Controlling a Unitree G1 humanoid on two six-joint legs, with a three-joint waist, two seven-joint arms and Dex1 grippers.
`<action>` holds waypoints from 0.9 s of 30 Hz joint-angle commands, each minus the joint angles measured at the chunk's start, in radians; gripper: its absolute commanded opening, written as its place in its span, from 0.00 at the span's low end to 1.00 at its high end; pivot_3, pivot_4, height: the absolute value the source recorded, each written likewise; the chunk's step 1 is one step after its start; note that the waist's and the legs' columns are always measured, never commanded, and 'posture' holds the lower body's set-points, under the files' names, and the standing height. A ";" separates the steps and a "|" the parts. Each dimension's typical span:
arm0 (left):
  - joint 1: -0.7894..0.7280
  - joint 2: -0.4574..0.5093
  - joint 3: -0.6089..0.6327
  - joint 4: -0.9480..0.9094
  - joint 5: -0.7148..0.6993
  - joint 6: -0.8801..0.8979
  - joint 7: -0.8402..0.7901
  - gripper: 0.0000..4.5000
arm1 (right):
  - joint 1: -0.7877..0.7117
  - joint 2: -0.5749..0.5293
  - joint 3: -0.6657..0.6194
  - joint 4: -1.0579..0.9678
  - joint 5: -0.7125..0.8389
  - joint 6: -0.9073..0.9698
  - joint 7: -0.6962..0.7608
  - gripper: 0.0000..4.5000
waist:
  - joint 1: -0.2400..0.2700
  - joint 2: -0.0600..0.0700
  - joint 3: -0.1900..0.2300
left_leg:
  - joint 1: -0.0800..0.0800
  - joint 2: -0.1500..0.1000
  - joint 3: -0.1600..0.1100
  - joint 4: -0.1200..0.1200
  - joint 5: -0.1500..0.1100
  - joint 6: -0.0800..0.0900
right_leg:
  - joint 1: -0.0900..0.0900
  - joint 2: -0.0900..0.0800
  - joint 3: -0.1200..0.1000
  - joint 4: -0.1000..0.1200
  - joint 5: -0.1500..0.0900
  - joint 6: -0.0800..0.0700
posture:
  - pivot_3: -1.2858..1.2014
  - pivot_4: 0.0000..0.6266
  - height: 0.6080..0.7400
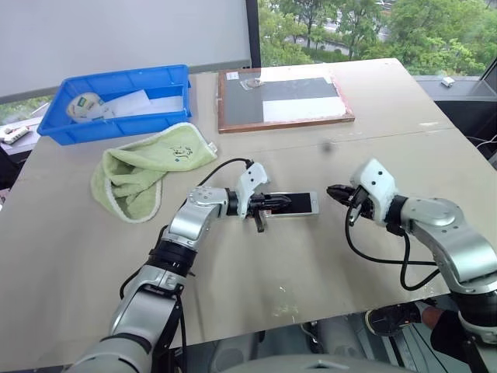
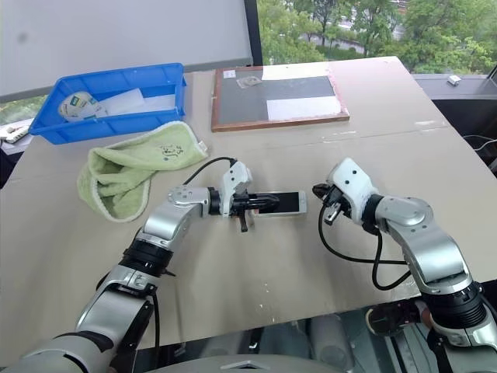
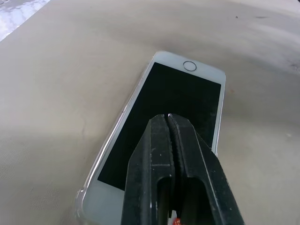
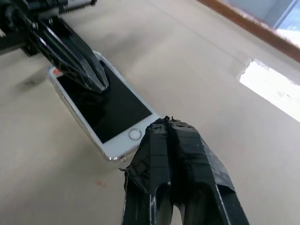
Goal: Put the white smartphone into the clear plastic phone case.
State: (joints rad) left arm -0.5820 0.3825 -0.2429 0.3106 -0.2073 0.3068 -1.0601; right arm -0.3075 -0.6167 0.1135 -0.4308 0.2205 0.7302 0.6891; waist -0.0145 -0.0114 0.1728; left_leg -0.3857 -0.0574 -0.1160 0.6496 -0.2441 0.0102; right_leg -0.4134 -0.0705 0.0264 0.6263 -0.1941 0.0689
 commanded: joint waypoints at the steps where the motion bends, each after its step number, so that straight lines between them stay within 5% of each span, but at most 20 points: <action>1: 0.026 0.001 -0.007 0.008 0.011 0.014 -0.001 0.02 | -0.044 -0.008 0.022 0.024 -0.010 -0.013 0.012 0.00 | -0.001 0.000 0.000 | 0.000 0.000 0.000 0.000 0.000 0.000 | 0.000 0.000 0.000 0.000 0.000 0.000 | 0.52 0.24 1.00; 15: 0.067 0.027 0.010 -0.048 0.011 0.027 -0.004 0.02 | -0.139 0.048 0.129 0.194 0.021 -0.001 0.113 0.00 | -0.002 0.000 0.000 | 0.000 0.000 0.000 0.000 0.000 0.000 | 0.000 0.000 0.000 0.000 0.000 0.000 | 0.52 0.24 1.00; 27: 0.099 0.024 0.017 -0.082 0.015 0.034 0.031 0.02 | -0.230 0.029 0.268 0.379 -0.013 0.240 0.131 0.00 | -0.003 -0.001 -0.009 | 0.005 0.001 -0.001 0.000 0.000 0.000 | 0.004 0.000 0.000 0.000 0.000 0.000 | 0.52 0.24 1.00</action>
State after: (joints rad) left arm -0.5014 0.4015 -0.2139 0.2355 -0.2079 0.3257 -1.0386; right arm -0.5661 -0.5582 0.3211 -0.1292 0.2425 0.8973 0.8131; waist -0.0171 -0.0122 0.1642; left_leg -0.3808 -0.0569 -0.1172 0.6497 -0.2441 0.0103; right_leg -0.4090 -0.0702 0.0266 0.6267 -0.1947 0.0701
